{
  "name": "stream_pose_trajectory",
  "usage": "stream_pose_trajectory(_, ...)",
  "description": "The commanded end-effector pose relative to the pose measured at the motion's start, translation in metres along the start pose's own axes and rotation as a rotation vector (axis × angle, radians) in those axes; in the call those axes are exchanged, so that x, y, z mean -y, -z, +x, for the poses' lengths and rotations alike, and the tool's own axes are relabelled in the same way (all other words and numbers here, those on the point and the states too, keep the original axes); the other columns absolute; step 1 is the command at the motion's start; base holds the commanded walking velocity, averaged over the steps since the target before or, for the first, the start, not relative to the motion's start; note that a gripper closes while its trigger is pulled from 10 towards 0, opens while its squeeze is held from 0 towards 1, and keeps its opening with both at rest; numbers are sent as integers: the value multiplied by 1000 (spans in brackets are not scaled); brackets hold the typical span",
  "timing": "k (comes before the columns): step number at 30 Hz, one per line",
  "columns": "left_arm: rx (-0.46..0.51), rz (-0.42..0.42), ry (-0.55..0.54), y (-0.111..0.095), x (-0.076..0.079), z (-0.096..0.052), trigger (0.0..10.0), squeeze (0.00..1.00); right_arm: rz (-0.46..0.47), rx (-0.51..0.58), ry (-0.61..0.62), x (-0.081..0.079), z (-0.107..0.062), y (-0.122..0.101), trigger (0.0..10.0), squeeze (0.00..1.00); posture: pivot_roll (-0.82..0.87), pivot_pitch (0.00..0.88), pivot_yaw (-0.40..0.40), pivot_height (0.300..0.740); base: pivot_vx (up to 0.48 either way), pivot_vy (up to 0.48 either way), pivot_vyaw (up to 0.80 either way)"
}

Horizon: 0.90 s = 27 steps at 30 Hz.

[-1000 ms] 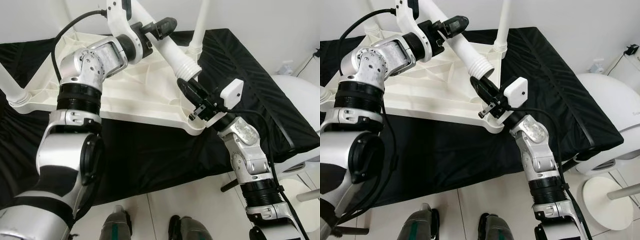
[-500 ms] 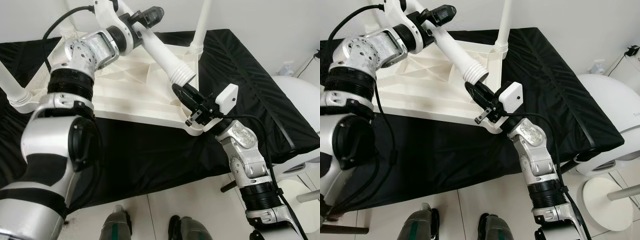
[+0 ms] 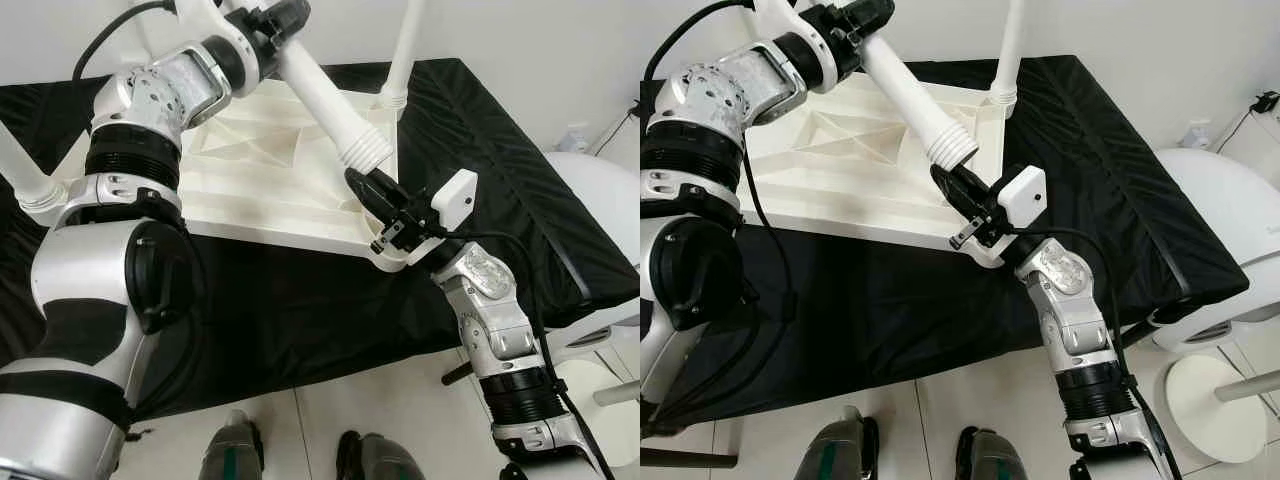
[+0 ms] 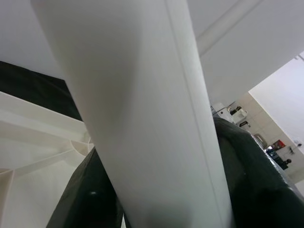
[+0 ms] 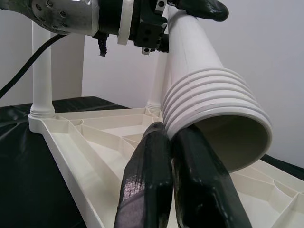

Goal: Building children table

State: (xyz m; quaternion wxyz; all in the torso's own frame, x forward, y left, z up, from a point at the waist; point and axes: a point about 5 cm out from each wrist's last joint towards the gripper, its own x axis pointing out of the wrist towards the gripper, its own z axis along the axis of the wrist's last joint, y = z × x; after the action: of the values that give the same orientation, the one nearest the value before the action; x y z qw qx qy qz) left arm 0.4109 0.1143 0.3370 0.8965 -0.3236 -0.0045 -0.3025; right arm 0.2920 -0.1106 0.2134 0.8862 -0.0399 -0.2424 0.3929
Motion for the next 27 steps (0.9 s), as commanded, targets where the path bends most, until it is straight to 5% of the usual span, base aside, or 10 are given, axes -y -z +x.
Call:
stream_pose_trajectory(1,8,49,34,-7,2,-1,0,0,-12,-19,-1,1,-4,2,10000,0,46,76,-15,740,0,0,0)
stream_pose_trajectory(5,11,23,63,-9,8,0,0,0,15,-32,1,1,-5,4,10000,0,46,85,-20,740,0,0,0)
stream_pose_trajectory(6,7,21,74,-10,11,1,3294,0,45,-41,3,1,-6,5,10000,1000,46,88,-24,740,0,0,0)
stream_pose_trajectory(7,5,13,88,-11,15,2,10000,0,69,-47,-1,1,-7,6,10000,1000,45,89,-25,740,0,0,0)
stream_pose_trajectory(19,2,-7,117,-15,22,1,10000,0,63,-92,-1,1,-12,11,10000,1000,46,96,-37,740,0,0,0)
stream_pose_trajectory(27,31,-47,27,-21,1,-6,10000,0,37,-159,4,4,-22,16,10000,949,38,94,-39,740,0,0,0)
